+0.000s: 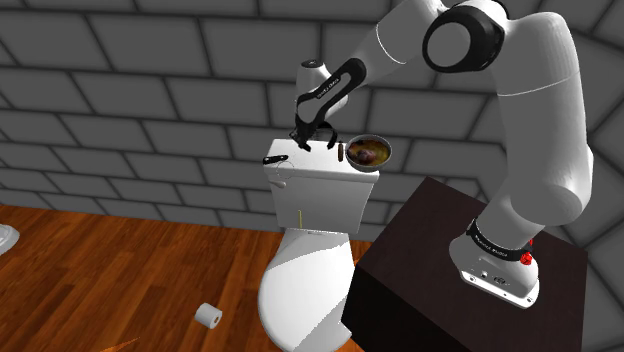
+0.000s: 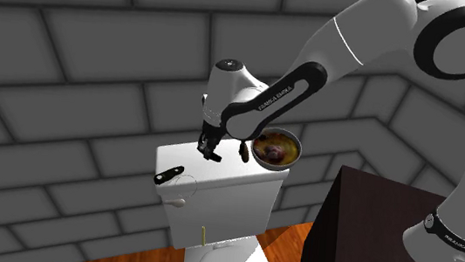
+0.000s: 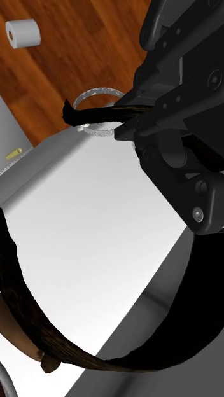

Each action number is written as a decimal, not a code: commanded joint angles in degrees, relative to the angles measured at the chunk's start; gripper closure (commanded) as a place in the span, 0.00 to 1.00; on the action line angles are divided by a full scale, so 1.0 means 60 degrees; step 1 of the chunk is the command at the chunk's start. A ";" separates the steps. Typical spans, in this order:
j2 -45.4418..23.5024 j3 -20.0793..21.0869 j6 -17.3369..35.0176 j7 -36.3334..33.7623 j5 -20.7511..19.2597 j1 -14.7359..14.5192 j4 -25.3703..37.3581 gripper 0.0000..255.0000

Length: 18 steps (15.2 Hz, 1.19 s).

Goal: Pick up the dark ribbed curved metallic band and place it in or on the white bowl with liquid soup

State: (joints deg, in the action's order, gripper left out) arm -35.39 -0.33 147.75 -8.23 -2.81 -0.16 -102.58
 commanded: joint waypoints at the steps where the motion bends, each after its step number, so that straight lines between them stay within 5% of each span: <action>1: 0.0174 0.0006 -0.0205 0.0010 0.0007 0.0003 0.0030 1.00; 9: 0.0800 0.0023 -0.0858 0.0044 0.0030 0.0011 0.0058 1.00; 18: 0.2817 -0.0057 0.0580 0.1540 0.0394 0.1166 -0.3371 1.00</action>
State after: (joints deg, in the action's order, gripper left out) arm -20.11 -0.61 149.82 -0.05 -0.70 6.11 -119.83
